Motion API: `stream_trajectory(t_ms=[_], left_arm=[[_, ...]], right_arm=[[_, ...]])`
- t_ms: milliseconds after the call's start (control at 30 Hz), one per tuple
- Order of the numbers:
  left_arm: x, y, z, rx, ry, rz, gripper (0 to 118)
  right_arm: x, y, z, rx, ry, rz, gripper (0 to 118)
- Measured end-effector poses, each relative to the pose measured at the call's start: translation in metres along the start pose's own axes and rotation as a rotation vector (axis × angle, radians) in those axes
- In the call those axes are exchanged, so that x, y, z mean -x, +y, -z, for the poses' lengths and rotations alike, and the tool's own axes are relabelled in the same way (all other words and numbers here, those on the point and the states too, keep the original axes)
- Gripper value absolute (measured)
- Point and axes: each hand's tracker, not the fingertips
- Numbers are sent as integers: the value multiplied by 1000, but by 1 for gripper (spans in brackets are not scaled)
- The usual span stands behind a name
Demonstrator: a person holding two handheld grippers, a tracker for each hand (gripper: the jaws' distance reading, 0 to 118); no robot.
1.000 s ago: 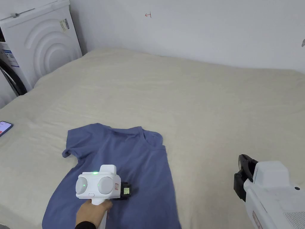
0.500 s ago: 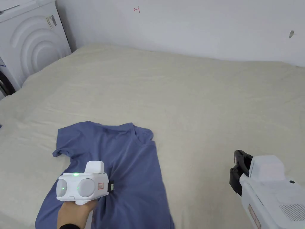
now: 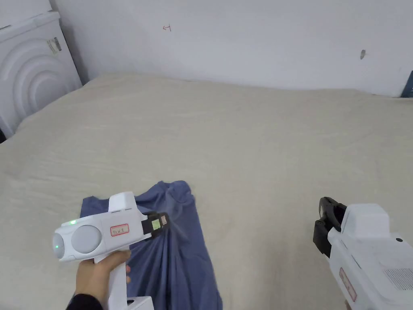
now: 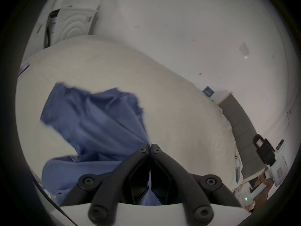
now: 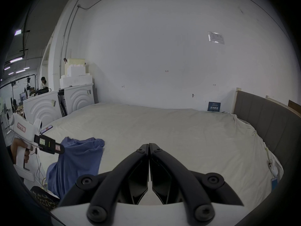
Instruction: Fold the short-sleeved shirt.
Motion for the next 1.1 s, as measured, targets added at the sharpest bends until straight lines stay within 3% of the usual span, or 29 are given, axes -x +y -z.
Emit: stream_trajectory(t_ms=[633, 900, 1100], left_arm=[[-256, 82, 14, -105, -374, 371, 0], [-332, 72, 40, -49, -485, 492, 0], [-351, 17, 74, 77, -522, 573, 0]], right_arm=[[-105, 11, -90, -89, -255, 21, 0], [-138, 9, -116, -99, -349, 38, 0], [-154, 1, -127, -88, -394, 50, 0]])
